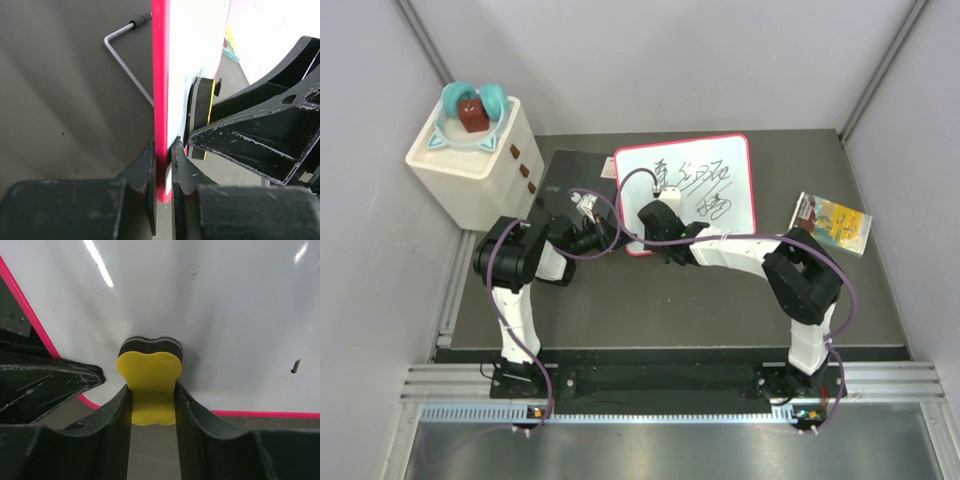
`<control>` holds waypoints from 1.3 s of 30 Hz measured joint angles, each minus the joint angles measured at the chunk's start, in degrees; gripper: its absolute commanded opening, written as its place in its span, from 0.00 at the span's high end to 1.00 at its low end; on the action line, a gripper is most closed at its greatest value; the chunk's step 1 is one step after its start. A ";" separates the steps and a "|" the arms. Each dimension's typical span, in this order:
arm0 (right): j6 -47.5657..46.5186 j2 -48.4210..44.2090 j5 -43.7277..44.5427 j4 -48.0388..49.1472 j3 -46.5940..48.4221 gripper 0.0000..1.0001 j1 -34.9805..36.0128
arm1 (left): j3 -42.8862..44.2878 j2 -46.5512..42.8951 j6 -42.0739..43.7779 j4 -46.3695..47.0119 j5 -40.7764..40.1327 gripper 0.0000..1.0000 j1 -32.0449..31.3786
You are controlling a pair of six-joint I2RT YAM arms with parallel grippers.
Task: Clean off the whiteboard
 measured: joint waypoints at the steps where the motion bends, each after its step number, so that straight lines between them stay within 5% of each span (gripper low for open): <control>1: 0.00 0.07 -0.52 -0.28 0.13 1.00 0.00 | 0.00 0.02 0.04 0.09 0.02 1.00 0.00; 14: 0.39 -1.99 -9.05 -3.54 0.26 1.00 -5.95 | 0.00 0.11 0.04 0.33 0.09 1.00 0.00; 39: -4.07 -6.32 -9.03 -8.46 -2.32 1.00 -16.13 | -0.37 0.09 -0.17 0.79 -0.26 1.00 -0.33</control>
